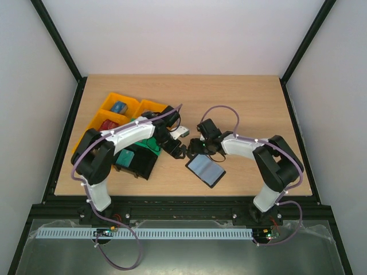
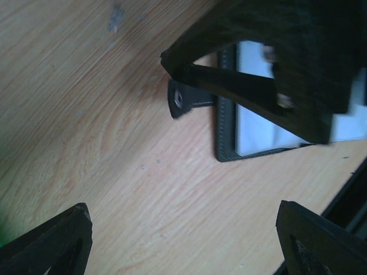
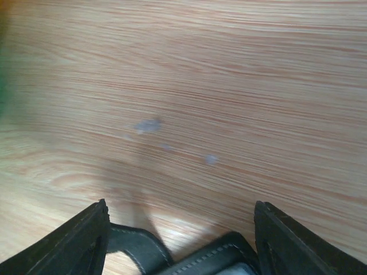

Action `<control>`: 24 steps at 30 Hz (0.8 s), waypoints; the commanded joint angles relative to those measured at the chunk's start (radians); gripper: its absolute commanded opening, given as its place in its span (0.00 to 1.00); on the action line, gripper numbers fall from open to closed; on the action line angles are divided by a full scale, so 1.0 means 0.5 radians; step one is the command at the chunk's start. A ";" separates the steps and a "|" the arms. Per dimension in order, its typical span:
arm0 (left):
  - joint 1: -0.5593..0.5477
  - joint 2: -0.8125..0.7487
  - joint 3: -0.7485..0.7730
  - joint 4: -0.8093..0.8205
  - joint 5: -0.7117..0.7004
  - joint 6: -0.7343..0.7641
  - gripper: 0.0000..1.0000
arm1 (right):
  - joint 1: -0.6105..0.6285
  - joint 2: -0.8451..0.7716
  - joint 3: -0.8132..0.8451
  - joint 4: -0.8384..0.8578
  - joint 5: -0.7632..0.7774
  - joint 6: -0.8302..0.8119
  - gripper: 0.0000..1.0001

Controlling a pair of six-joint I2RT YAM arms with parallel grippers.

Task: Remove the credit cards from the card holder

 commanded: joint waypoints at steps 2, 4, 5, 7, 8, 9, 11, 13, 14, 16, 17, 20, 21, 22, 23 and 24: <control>0.014 0.121 -0.055 0.084 0.036 -0.077 0.87 | 0.013 0.008 0.081 -0.047 -0.272 -0.066 0.68; 0.014 0.169 -0.058 0.093 0.039 -0.090 0.87 | 0.001 -0.090 0.105 -0.151 -0.182 -0.044 0.70; 0.014 0.192 -0.053 0.094 0.048 -0.100 0.87 | -0.016 -0.145 0.107 -0.214 -0.111 -0.023 0.71; 0.007 0.244 -0.031 0.088 0.082 -0.118 0.86 | -0.068 -0.273 0.076 -0.320 0.029 0.045 0.72; -0.004 0.271 -0.016 0.083 0.111 -0.124 0.86 | -0.097 -0.343 0.041 -0.364 0.091 0.080 0.72; -0.020 0.301 0.005 0.078 0.137 -0.127 0.85 | -0.132 -0.430 -0.018 -0.402 0.133 0.111 0.73; -0.067 0.350 0.038 0.063 0.185 -0.119 0.84 | -0.212 -0.621 -0.141 -0.443 0.180 0.186 0.74; -0.119 0.399 0.053 0.071 0.194 -0.115 0.83 | -0.263 -0.850 -0.265 -0.467 0.190 0.251 0.74; -0.140 0.431 0.065 0.068 0.196 -0.118 0.82 | -0.271 -0.927 -0.323 -0.479 0.193 0.275 0.74; -0.164 0.517 0.111 0.041 0.212 -0.126 0.80 | -0.275 -1.033 -0.405 -0.526 0.192 0.315 0.74; -0.165 0.558 0.148 0.023 0.222 -0.127 0.79 | -0.273 -1.062 -0.440 -0.556 0.184 0.335 0.74; -0.167 0.636 0.219 -0.001 0.244 -0.135 0.78 | -0.272 -1.087 -0.557 -0.604 0.113 0.375 0.72; -0.174 0.653 0.229 0.001 0.251 -0.141 0.77 | -0.272 -1.083 -0.597 -0.600 0.079 0.392 0.70; -0.182 0.666 0.236 0.002 0.252 -0.145 0.76 | -0.272 -1.079 -0.631 -0.585 0.034 0.409 0.68; -0.194 0.677 0.244 0.006 0.252 -0.146 0.75 | -0.271 -1.074 -0.668 -0.549 -0.024 0.433 0.65; -0.205 0.682 0.251 0.009 0.252 -0.146 0.75 | -0.263 -1.065 -0.706 -0.503 -0.075 0.465 0.64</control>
